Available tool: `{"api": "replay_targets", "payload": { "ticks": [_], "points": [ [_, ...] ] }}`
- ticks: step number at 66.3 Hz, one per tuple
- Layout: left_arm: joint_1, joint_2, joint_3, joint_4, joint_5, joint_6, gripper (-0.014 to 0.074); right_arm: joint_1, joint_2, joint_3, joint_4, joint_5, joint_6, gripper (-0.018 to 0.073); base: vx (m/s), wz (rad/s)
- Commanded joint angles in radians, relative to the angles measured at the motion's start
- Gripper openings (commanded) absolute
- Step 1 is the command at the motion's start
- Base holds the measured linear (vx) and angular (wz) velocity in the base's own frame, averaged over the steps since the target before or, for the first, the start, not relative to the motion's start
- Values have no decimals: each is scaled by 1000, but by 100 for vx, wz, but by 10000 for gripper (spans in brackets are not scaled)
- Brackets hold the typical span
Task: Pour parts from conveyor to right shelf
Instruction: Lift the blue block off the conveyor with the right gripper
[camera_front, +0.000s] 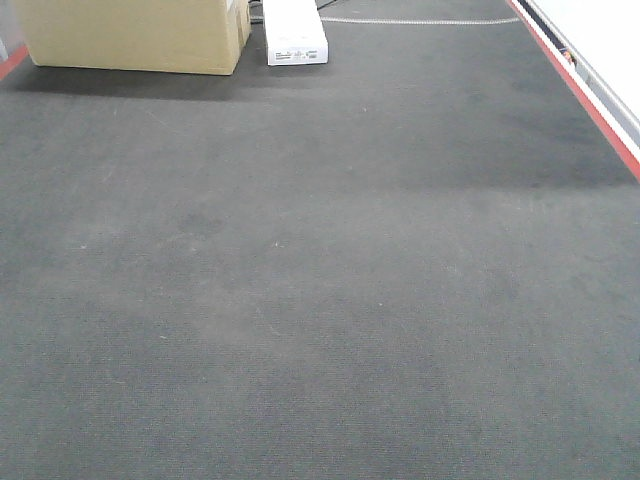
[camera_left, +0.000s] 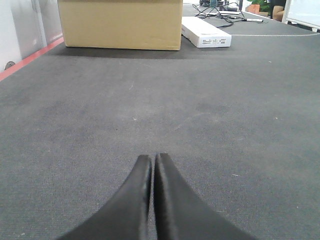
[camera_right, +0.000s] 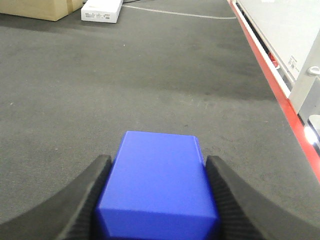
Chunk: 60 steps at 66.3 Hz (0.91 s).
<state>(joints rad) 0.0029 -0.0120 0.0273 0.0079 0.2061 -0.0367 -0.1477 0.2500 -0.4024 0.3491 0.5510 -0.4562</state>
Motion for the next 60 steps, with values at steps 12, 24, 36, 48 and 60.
{"api": "replay_targets", "payload": {
  "ticks": [12, 24, 36, 48, 60],
  "points": [
    [-6, -11, -19, -8, -79, -8, -6, -4, 9, -25, 38, -60, -6, -5, 0, 0],
    [-6, -11, -19, -8, -79, -8, -6, -4, 9, -25, 39, -60, -6, -5, 0, 0],
    [-6, -11, -19, -8, -79, -8, -6, -4, 9, -25, 39, -60, -6, -5, 0, 0],
    [-6, -11, -19, -8, -79, -8, -6, -4, 9, -25, 39, -60, -6, -5, 0, 0],
    [-6, -11, -19, -8, -79, -8, -6, -4, 9, -25, 39, -60, -6, -5, 0, 0]
  ]
}}
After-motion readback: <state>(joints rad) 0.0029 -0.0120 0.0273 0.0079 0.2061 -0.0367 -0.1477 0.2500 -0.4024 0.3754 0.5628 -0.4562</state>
